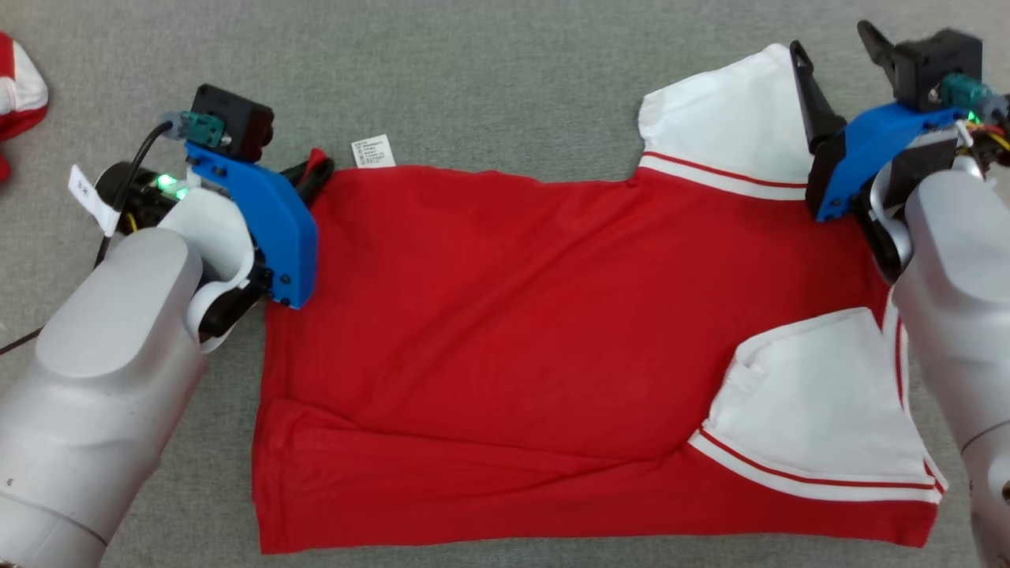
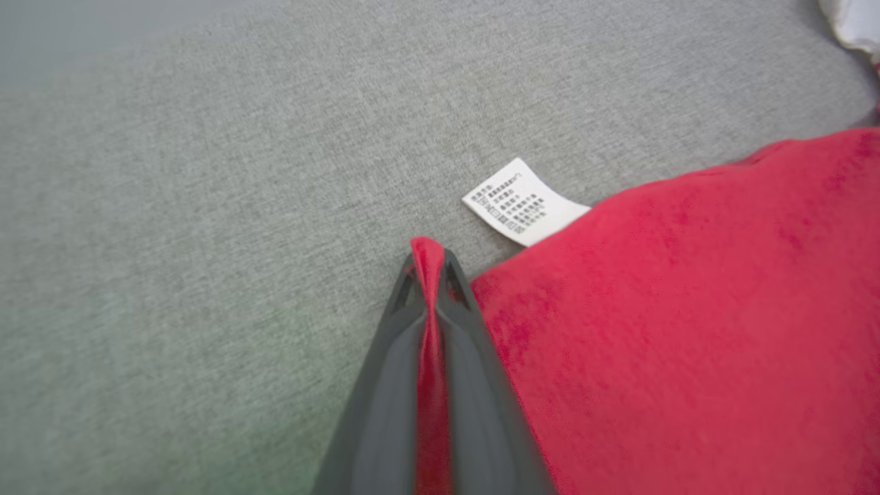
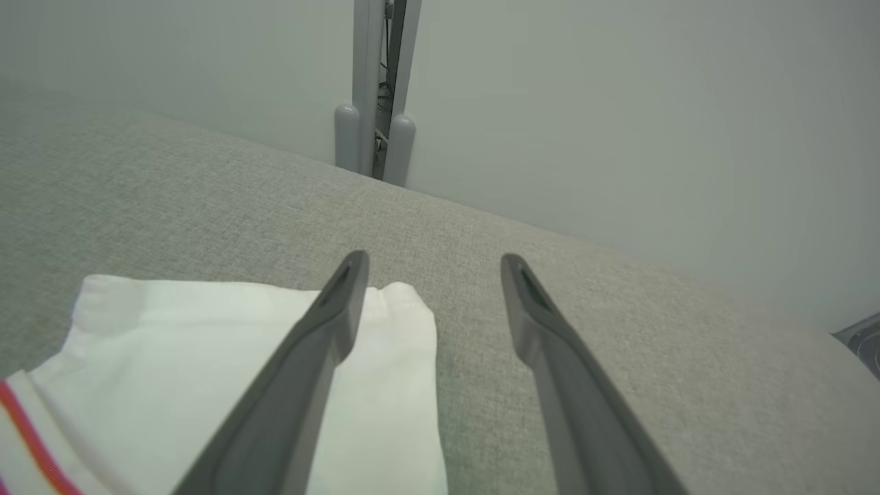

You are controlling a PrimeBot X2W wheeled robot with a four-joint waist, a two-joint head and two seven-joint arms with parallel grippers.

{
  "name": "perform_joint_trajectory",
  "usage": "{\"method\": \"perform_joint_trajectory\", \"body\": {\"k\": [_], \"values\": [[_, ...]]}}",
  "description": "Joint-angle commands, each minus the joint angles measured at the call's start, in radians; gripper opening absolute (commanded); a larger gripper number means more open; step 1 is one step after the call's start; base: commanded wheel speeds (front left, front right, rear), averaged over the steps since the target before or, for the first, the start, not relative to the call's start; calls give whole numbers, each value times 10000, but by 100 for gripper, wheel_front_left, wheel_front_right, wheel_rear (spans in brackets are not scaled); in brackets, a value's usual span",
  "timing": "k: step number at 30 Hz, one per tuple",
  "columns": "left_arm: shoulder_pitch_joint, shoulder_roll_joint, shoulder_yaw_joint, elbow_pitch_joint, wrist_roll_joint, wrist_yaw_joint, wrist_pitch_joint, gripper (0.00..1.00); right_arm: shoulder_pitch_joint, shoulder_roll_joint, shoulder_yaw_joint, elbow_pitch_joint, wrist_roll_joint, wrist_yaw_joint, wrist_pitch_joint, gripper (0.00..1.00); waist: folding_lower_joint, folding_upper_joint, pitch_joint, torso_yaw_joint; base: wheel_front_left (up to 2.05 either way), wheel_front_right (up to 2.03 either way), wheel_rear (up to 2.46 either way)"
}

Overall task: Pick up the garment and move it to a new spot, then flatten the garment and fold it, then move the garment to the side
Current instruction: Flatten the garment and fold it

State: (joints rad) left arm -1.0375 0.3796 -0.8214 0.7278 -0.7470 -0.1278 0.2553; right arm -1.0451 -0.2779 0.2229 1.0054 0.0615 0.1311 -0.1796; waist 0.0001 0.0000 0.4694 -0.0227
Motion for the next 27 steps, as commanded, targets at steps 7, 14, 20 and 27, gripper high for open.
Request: {"method": "perform_joint_trajectory", "body": {"k": [7,14,20,27], "values": [[-417,-240,-230,-341,109,-42,-368,0,-1130,-410,815,1046,562,-7,1497,100,-1,0,662,593,0,0,0],[-443,-347,-349,-412,162,-30,-574,0,-1289,-622,1475,1553,1254,-6,2487,100,-1,0,786,770,0,0,0],[-303,-311,-310,-404,93,29,-809,0,-1062,-697,2108,1432,2253,-7,3083,0,-1,0,681,745,0,0,0],[24,-239,-137,-361,-104,113,-1222,0,-1036,-1112,2404,889,2739,-7,1727,0,-1,0,308,584,0,0,0]]}}
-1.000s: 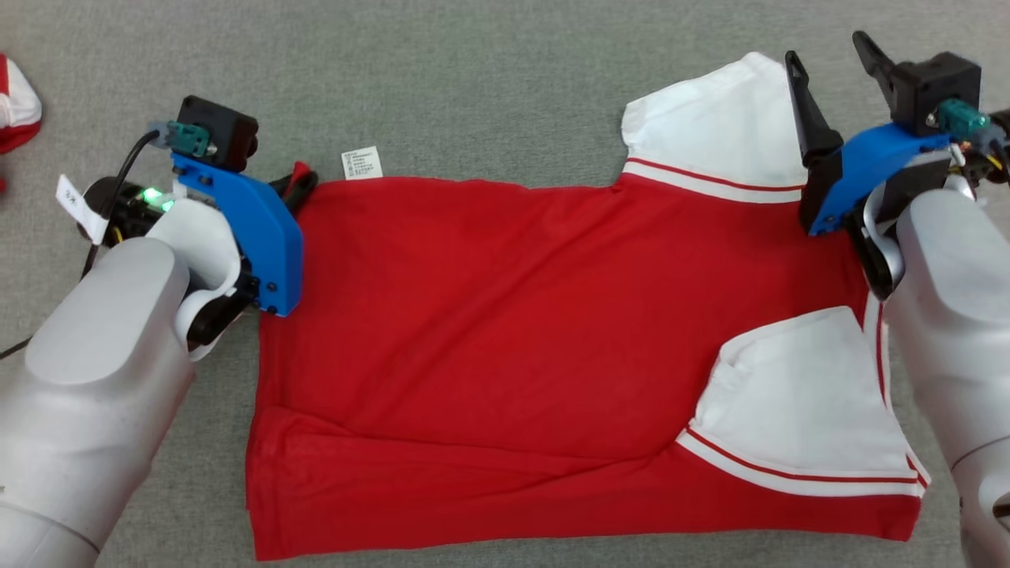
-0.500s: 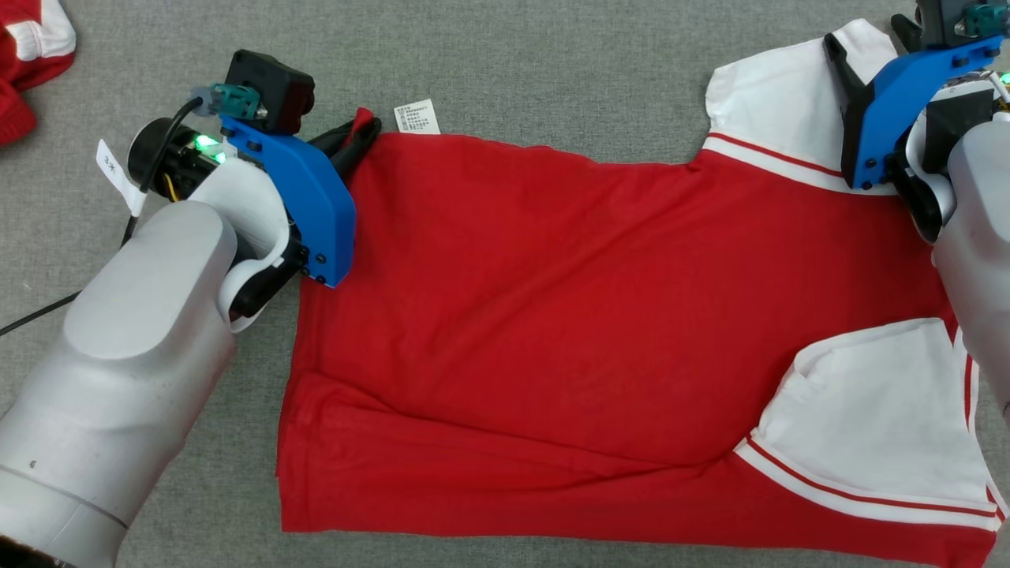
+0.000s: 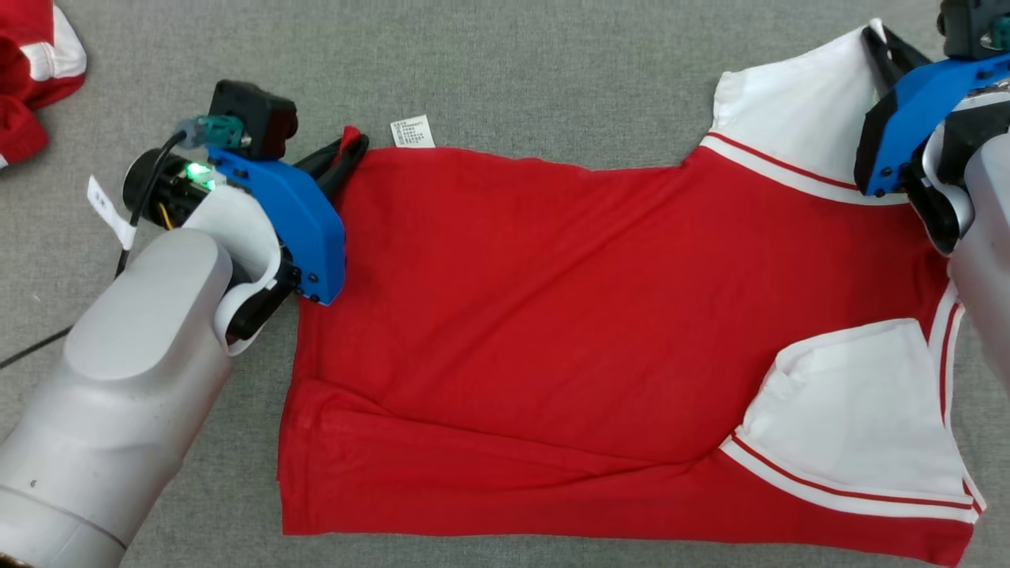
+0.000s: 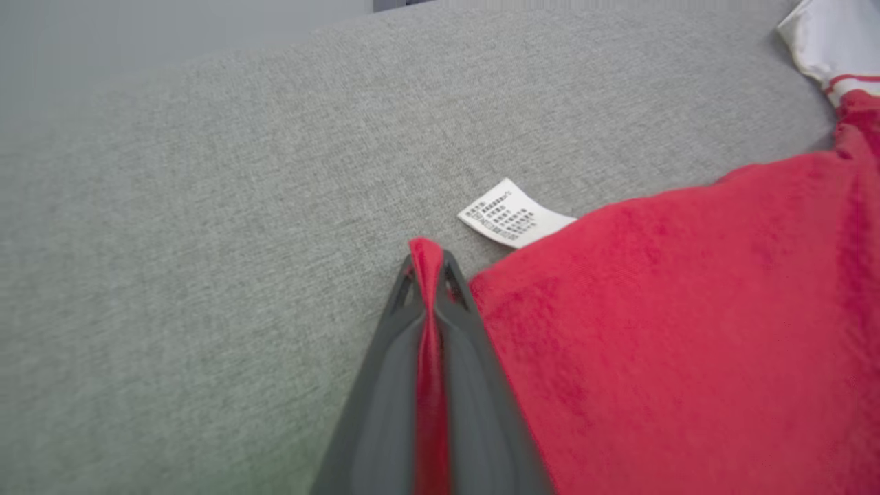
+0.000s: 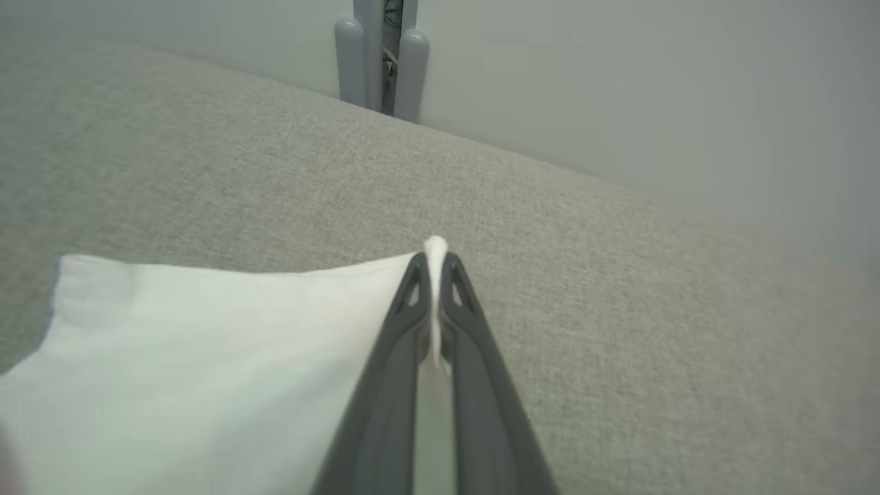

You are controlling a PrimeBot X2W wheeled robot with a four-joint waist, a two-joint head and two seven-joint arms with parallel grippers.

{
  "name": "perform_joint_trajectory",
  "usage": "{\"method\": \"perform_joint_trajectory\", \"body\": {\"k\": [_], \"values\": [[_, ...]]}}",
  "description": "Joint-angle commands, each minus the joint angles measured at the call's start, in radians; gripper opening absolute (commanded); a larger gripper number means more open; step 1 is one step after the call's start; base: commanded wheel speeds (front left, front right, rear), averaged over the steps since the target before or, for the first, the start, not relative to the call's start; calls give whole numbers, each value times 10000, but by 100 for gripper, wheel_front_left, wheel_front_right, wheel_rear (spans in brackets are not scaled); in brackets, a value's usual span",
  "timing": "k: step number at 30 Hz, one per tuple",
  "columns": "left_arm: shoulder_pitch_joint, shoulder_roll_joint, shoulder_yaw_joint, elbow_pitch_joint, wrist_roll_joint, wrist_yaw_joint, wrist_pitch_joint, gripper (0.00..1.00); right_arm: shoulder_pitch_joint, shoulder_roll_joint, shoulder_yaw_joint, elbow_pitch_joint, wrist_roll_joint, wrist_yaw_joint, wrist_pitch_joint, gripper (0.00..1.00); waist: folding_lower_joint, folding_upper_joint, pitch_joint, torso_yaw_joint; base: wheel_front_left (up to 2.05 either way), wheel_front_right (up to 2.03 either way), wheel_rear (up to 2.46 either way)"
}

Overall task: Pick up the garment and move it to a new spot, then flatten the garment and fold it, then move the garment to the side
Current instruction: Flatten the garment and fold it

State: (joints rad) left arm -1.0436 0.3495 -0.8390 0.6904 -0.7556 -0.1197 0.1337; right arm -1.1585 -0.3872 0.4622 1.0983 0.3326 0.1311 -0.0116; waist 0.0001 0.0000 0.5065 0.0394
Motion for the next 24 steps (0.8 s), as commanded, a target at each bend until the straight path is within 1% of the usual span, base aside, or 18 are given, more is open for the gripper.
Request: {"method": "perform_joint_trajectory", "body": {"k": [1,3,7,13,16,24], "values": [[157,80,68,39,-39,40,-95,0,153,-72,-11,-47,28,-7,-245,0,-1,0,-151,-65,0,0,0],[315,104,121,73,-102,100,-316,0,262,-161,-82,-22,-26,-7,-837,0,-1,0,-324,-128,0,0,0],[724,181,197,133,-162,202,-775,0,553,-91,-227,97,-83,-7,-1813,0,-1,0,-725,-280,0,0,0],[1375,310,366,28,-264,380,-1502,0,1294,71,-495,-232,-259,-7,-2465,0,-1,0,-1314,-474,0,0,0],[1734,352,423,-88,-282,517,-1907,0,1902,156,-722,-795,-329,-7,-2526,0,-1,0,-1549,-544,0,0,0],[2614,554,513,-399,-153,900,-3084,0,4492,307,-1997,-3653,-433,-7,-2529,0,-1,0,-2090,-708,0,0,0]]}}
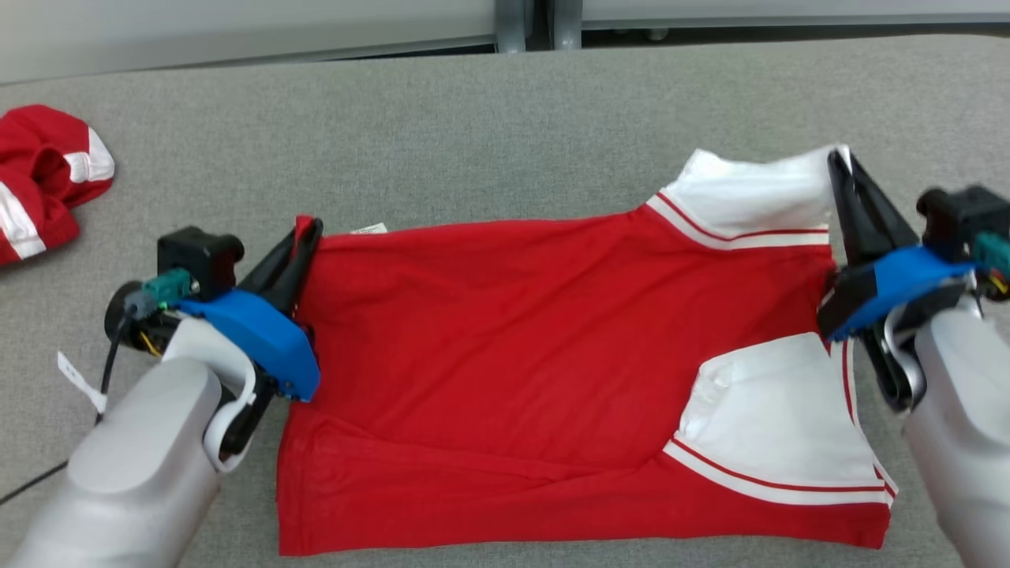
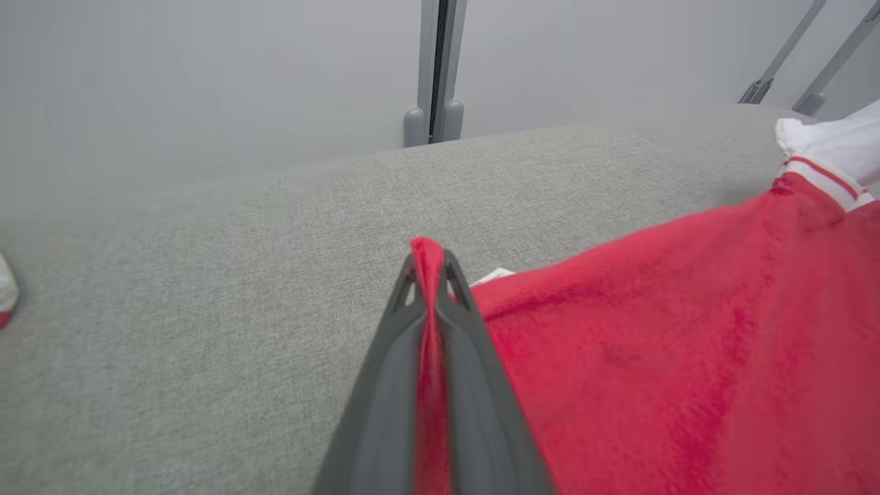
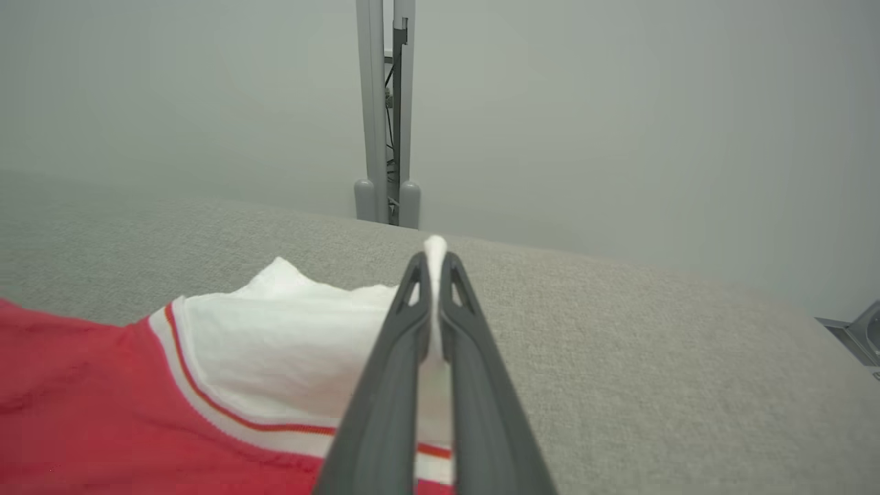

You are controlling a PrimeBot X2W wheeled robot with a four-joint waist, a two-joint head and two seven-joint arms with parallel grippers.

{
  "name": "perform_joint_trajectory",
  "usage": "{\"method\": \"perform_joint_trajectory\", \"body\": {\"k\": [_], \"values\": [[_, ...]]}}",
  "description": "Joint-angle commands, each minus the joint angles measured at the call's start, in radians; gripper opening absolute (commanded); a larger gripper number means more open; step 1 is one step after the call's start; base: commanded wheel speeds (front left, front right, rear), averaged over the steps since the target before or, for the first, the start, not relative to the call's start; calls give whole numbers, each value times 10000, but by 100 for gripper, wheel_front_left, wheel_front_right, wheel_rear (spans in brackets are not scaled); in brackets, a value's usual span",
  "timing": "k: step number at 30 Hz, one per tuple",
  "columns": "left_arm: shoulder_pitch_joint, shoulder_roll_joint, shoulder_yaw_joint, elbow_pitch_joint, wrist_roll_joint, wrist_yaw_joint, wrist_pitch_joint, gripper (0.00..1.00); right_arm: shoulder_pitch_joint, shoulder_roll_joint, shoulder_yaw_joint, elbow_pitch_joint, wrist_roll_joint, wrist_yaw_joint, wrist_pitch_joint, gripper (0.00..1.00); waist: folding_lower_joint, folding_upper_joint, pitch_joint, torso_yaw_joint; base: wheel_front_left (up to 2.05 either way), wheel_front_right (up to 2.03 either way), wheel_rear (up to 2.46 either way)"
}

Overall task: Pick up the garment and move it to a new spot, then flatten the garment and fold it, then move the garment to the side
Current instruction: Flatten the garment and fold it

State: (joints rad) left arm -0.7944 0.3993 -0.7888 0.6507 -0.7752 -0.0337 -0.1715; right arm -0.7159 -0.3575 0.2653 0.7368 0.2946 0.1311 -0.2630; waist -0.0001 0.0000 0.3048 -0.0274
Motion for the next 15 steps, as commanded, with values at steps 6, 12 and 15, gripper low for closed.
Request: {"method": "perform_joint_trajectory", "body": {"k": [6,12,15], "values": [[918,-49,-30,-249,72,198,-567,0,2065,324,-824,-1756,-246,-6,-14,0,1,0,-358,-173,0,0,0],[1475,-63,104,-327,248,324,-867,0,3665,673,-1447,-3068,-240,-6,-16,0,1,0,-484,-185,0,0,0],[1656,-118,251,-406,422,406,-922,0,4369,821,-1712,-3539,-207,-6,-16,0,1,0,-581,-158,0,0,0]]}}
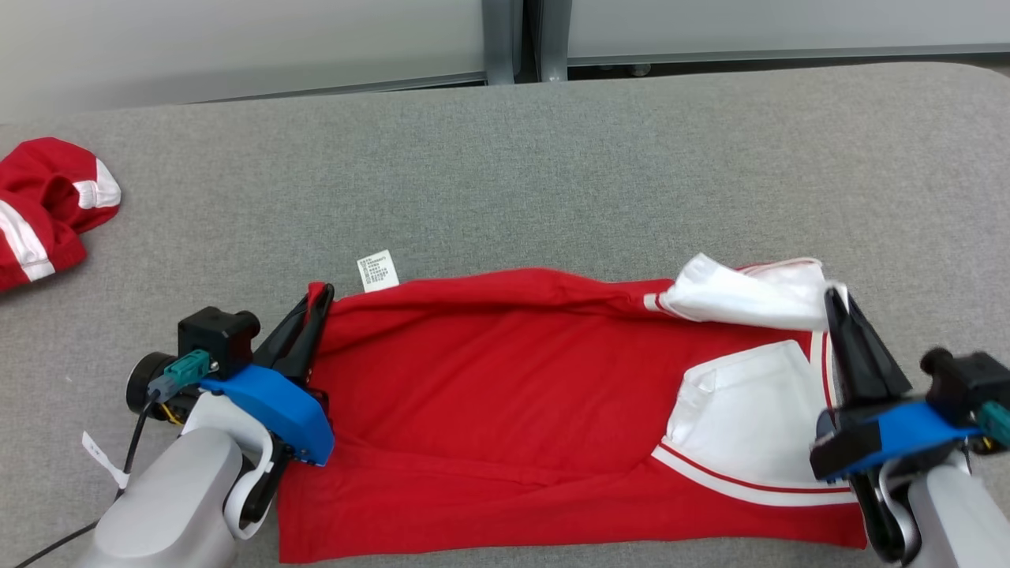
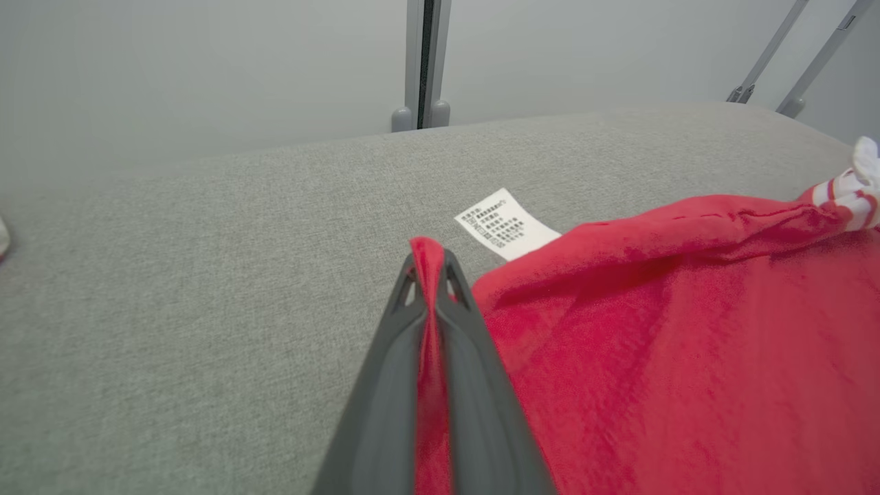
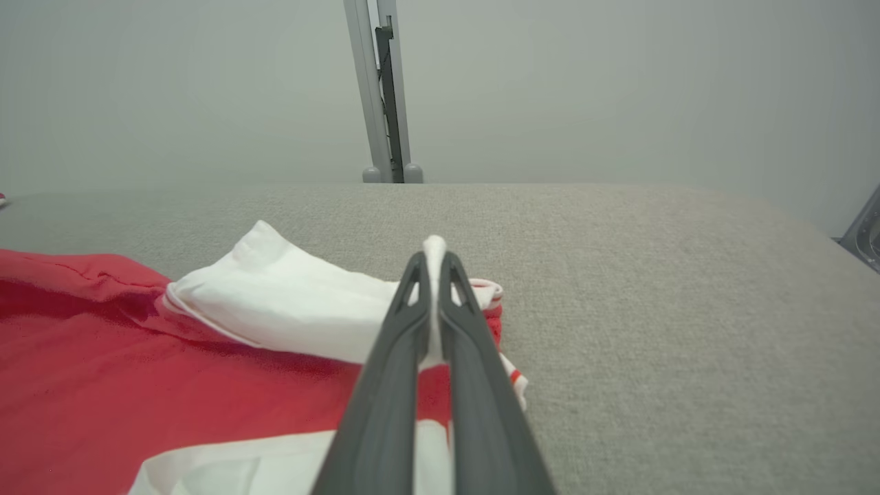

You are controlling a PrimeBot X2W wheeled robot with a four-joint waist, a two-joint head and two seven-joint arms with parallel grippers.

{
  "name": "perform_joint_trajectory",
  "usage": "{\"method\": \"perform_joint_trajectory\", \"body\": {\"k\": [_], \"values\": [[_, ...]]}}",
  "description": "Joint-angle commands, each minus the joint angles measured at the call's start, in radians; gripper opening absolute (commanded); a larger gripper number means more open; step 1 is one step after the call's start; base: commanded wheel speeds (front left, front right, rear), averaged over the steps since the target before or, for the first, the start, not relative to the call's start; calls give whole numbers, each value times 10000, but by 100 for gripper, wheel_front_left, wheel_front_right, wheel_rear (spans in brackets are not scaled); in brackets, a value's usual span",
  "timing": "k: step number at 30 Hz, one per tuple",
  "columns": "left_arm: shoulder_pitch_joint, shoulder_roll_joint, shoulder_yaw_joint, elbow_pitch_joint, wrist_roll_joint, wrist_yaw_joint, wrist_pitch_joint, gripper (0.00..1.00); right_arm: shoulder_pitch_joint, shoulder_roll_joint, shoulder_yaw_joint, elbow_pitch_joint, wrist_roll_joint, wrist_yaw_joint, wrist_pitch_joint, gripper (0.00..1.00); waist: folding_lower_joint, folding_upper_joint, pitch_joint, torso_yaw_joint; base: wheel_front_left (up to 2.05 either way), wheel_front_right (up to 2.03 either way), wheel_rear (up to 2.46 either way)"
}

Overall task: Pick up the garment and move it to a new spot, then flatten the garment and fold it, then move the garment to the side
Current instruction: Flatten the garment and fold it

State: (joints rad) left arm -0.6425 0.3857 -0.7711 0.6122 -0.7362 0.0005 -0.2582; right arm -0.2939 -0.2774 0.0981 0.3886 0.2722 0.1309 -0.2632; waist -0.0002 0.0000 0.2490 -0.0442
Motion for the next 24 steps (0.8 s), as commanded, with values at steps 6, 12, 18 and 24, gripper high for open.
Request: {"method": "perform_joint_trajectory", "body": {"k": [6,12,18,24], "values": [[550,-4,670,-360,504,92,-71,0,1216,132,-359,-589,77,-4,-15,0,2,0,-192,-38,0,0,0],[1369,-132,1346,-849,1033,31,-73,0,1812,286,-468,-834,125,-4,-15,0,2,0,-370,-139,0,0,0],[2225,-366,1995,-1209,1542,-118,-75,0,2250,383,-614,-885,236,-4,-15,0,2,0,-444,-82,0,0,0],[2728,-744,2532,-1148,2016,-388,-72,0,2723,454,-624,-759,325,-5,20,0,2,0,-478,17,0,0,0]]}}
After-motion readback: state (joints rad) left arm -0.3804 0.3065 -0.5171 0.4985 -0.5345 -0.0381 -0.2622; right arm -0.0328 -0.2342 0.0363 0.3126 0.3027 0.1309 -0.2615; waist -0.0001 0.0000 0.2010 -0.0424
